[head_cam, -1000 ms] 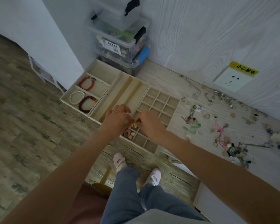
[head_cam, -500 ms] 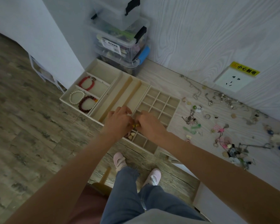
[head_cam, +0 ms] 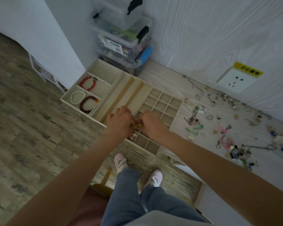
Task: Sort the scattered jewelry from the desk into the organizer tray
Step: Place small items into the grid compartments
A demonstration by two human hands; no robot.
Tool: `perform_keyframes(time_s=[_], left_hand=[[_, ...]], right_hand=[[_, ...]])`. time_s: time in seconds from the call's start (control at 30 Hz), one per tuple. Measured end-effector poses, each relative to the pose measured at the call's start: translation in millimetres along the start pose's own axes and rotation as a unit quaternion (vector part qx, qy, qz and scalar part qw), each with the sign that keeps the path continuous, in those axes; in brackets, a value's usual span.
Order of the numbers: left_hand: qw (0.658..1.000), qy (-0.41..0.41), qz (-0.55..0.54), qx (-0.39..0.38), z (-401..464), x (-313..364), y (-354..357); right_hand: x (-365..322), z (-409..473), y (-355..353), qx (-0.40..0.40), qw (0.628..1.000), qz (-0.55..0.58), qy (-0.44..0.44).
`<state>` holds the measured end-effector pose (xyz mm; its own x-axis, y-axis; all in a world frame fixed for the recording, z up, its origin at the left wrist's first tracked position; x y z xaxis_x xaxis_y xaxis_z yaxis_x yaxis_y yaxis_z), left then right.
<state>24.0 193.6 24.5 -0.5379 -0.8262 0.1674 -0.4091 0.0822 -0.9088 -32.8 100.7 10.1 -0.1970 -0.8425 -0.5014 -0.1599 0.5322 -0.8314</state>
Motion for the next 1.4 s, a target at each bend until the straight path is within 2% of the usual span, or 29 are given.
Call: perform_keyframes(time_s=[0.27, 0.43, 0.67, 1.23, 1.4], left_hand=[[0.999, -0.001, 0.037, 0.015, -4, 2, 2], [0.999, -0.015, 0.042, 0.009, -1, 4, 4], [0.999, -0.013, 0.029, -0.008, -4, 2, 1], [0.988, 0.013, 0.122, 0.090, -10, 8, 10], [0.993, 0.000, 0.082, 0.089, -10, 4, 13]], right_hand=[[2, -1, 5, 0.014, 1.000, -0.025, -0.002], [0, -1, 3, -0.009, 1.000, -0.008, -0.004], [3, -6, 3, 0.027, 0.999, -0.030, 0.001], [-4, -12, 1, 0.049, 0.997, -0.057, -0.033], [-2, -11, 4, 0.042, 0.998, -0.040, -0.030]])
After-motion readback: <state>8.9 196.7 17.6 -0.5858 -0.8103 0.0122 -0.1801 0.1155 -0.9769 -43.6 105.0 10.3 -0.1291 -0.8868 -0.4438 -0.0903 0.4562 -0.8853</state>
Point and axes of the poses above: each hand's wrist, its own z-axis towards the middle knuckle, its own y-axis out of the palm, x = y × z, the point moved 4 cm from there along z, towards the middle knuckle, and after that the axes turned 8 degrees about -y, right-handed, at the moved point
